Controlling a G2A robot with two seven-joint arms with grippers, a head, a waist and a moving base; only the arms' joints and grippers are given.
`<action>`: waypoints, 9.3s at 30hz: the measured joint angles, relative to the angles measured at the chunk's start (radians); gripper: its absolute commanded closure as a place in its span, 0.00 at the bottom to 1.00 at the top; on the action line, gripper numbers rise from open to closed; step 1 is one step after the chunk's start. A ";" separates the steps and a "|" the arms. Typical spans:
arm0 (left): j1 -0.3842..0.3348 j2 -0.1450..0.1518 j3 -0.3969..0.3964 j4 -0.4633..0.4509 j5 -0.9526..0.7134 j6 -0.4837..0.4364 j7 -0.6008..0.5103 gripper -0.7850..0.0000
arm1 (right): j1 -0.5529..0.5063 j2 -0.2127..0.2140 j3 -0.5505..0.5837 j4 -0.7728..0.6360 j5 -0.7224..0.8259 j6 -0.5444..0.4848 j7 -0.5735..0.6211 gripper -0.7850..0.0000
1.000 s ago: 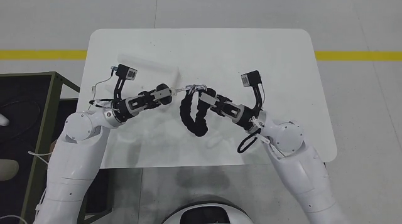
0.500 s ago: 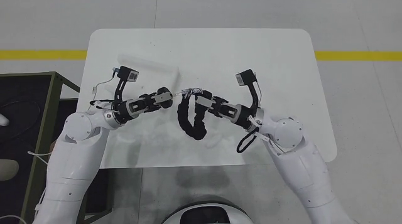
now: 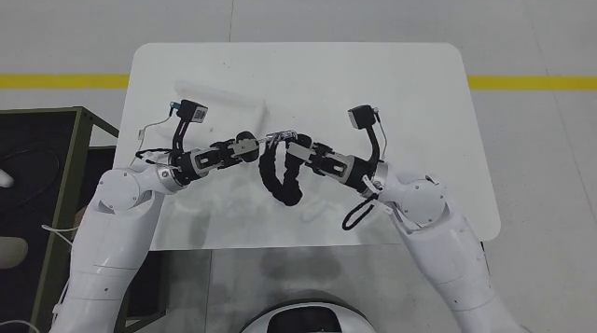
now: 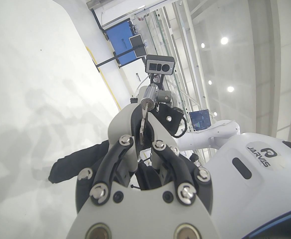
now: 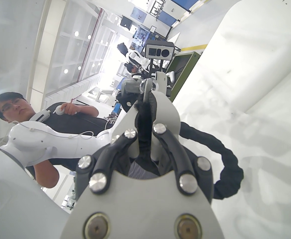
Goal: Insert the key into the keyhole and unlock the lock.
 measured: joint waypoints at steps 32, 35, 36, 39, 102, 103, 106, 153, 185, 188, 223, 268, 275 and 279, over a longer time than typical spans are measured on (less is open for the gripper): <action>0.006 0.004 -0.077 -0.062 0.188 -0.256 0.140 1.00 | -0.037 0.010 0.079 -0.010 0.313 0.131 0.064 1.00; 0.014 -0.002 -0.106 -0.134 0.416 -0.452 0.251 1.00 | -0.056 0.010 0.084 -0.025 0.347 0.153 0.046 1.00; 0.012 -0.004 -0.113 -0.159 0.509 -0.505 0.295 1.00 | -0.060 0.011 0.087 -0.026 0.360 0.160 0.048 1.00; 0.007 -0.014 -0.123 -0.281 0.843 -0.559 0.471 1.00 | -0.071 0.013 0.101 -0.024 0.401 0.178 0.059 1.00; 0.074 0.063 -0.007 -0.211 2.974 0.496 2.177 1.00 | -0.082 0.040 0.077 -0.061 0.432 0.278 0.117 1.00; 0.075 0.064 -0.007 -0.212 2.974 0.497 2.176 1.00 | -0.081 0.040 0.074 -0.060 0.429 0.277 0.114 1.00; 0.076 0.066 -0.006 -0.212 2.977 0.496 2.171 1.00 | -0.077 0.041 0.067 -0.058 0.427 0.275 0.110 1.00; 0.084 0.098 -0.006 -0.245 2.958 0.477 2.223 1.00 | -0.032 0.062 0.067 -0.037 0.489 0.294 0.233 1.00; 0.079 0.112 -0.052 -0.201 2.855 0.551 2.326 1.00 | -0.034 0.072 0.099 -0.016 0.648 0.277 0.353 1.00; 0.062 0.115 -0.057 -0.163 2.798 0.568 2.420 1.00 | -0.035 0.076 0.108 -0.010 0.676 0.283 0.420 1.00; 0.013 0.123 0.050 -0.130 2.845 0.590 2.521 1.00 | -0.040 0.090 0.053 -0.067 0.476 0.237 0.379 1.00; 0.012 0.137 0.068 -0.142 2.833 0.595 2.485 1.00 | -0.039 0.103 0.017 -0.097 0.463 0.219 0.367 1.00; 0.018 0.139 0.067 -0.147 2.822 0.601 2.489 1.00 | -0.039 0.104 0.006 -0.088 0.468 0.216 0.373 1.00; 0.020 0.140 0.068 -0.148 2.824 0.595 2.491 0.00 | -0.040 0.105 0.007 -0.086 0.475 0.221 0.374 1.00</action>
